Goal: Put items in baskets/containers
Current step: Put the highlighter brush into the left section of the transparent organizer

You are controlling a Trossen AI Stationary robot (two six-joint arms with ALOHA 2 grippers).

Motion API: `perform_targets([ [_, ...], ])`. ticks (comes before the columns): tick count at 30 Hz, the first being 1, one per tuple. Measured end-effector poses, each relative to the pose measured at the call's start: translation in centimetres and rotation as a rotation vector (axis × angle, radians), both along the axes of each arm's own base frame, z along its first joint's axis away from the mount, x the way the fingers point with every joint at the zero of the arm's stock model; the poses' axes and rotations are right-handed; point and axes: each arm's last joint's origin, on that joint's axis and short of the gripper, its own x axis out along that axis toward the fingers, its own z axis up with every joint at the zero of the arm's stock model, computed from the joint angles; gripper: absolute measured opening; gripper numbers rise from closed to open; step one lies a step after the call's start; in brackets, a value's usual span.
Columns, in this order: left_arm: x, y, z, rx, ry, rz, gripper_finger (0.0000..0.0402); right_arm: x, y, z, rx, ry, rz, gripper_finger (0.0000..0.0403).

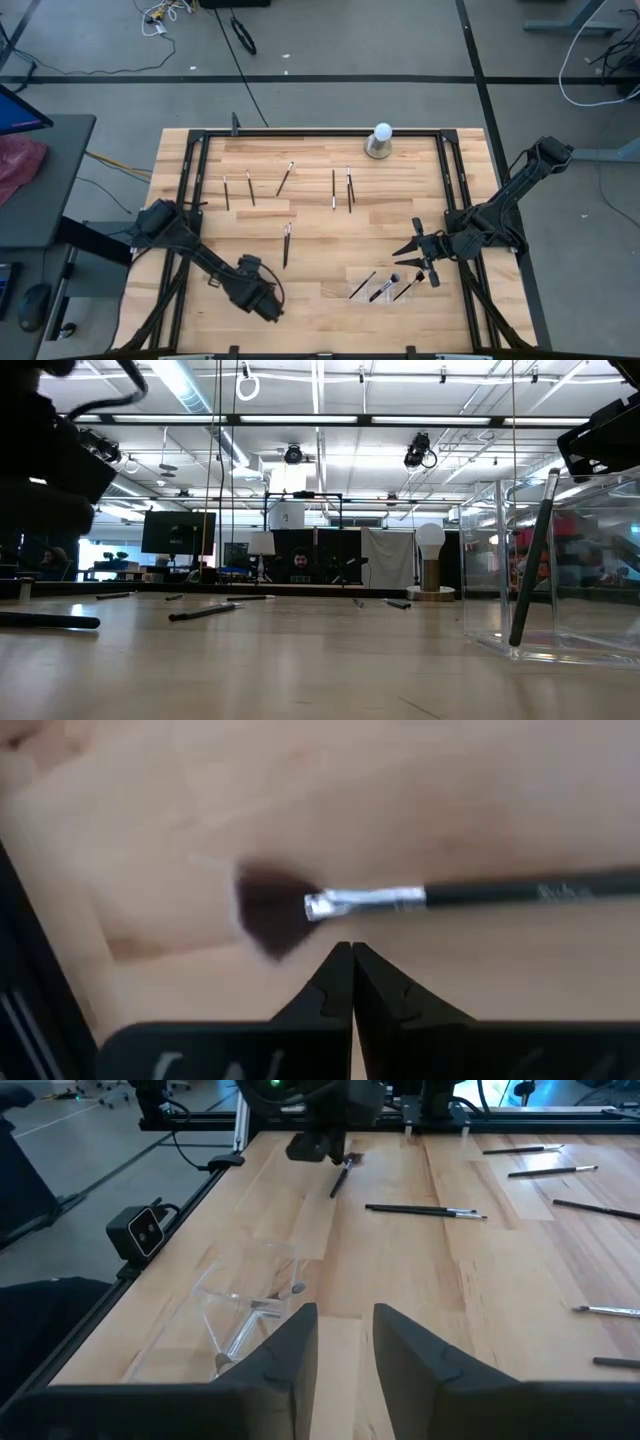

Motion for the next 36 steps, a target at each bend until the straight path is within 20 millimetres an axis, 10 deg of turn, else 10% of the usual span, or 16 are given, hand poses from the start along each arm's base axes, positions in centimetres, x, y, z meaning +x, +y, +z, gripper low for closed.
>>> perform_targets([
  [22, -0.6, 7.0, -2.7, 0.298, 0.09, -0.129, 0.0001, 0.0, 0.0, 0.0, 0.016, 0.003, -0.006, 0.01],
  [36, -3.2, -0.8, 1.8, 0.417, -0.229, -0.109, 0.0095, 0.0, 0.0, 0.0, 0.017, 0.004, -0.007, 0.01],
])
